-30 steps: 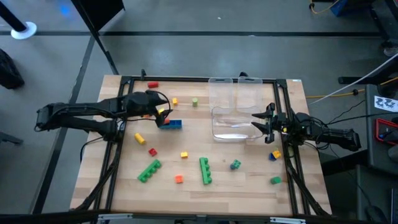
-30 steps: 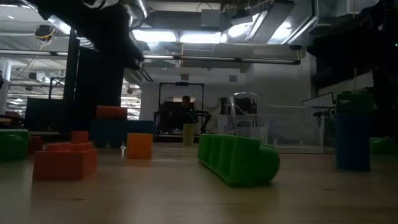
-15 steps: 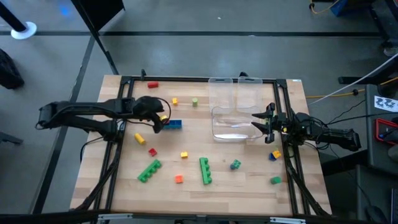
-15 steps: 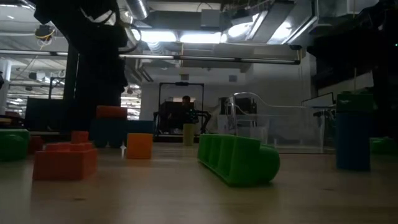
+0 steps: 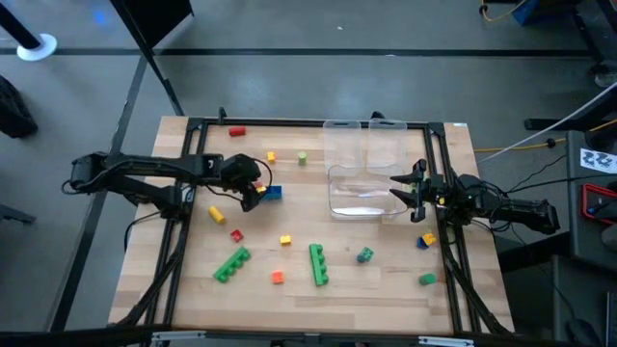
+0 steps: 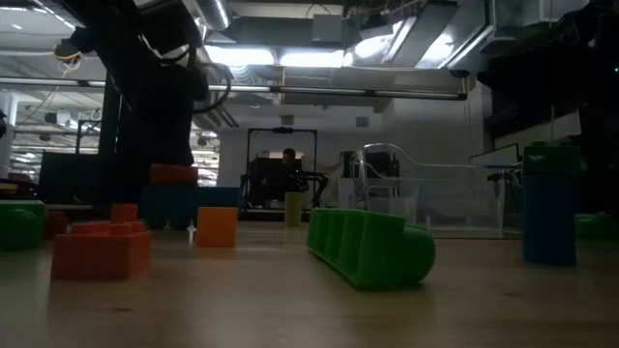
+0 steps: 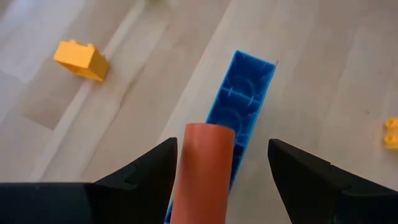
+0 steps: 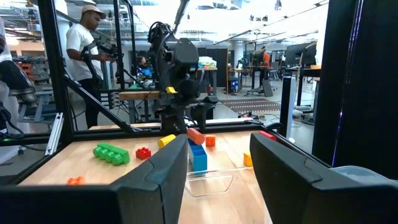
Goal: Sort blocks by size
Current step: Put the orange cylindrical block into the left transparent bin
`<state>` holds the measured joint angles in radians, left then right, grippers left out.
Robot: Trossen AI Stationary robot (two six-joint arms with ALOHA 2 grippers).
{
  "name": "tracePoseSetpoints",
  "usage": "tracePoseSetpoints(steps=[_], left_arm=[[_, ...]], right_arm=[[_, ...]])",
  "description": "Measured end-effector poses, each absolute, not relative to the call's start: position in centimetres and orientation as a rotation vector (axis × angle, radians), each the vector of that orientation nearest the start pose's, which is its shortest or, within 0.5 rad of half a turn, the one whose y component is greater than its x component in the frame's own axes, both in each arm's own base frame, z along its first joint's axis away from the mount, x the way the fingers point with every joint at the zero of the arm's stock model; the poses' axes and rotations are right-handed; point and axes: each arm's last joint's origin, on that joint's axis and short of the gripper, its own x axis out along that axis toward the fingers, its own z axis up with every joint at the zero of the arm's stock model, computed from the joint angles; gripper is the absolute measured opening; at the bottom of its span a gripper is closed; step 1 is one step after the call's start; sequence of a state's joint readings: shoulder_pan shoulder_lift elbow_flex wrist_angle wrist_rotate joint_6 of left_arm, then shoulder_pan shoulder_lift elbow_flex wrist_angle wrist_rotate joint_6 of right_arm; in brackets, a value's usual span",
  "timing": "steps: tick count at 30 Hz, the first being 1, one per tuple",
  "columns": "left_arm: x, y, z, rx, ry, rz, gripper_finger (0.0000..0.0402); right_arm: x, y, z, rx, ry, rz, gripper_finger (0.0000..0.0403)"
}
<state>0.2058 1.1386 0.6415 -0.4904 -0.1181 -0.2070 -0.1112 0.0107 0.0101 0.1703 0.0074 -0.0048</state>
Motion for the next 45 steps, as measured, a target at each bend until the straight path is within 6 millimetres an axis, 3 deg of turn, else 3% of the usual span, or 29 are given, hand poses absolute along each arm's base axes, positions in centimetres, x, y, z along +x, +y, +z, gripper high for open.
tracePoseSetpoints(steps=[12,24,36,45], left_arm=[[20.9,4.7,18.1,-0.228,1.052,0.401,0.0231],[21.0,4.7,18.1,-0.228,1.046,0.4,0.012],[21.0,4.7,18.3,-0.304,1.017,0.444,0.0134],[21.2,4.8,19.9,-0.277,0.958,0.424,0.0131]], right_arm=[[9.6,-1.1,18.2,-0.013,-0.169,-0.119,0.0177],[9.6,-1.1,18.2,-0.013,-0.169,-0.118,0.0177],[9.6,-1.1,18.2,-0.011,-0.169,-0.118,0.0177],[9.6,-1.1,18.3,-0.01,-0.169,-0.118,0.0177]])
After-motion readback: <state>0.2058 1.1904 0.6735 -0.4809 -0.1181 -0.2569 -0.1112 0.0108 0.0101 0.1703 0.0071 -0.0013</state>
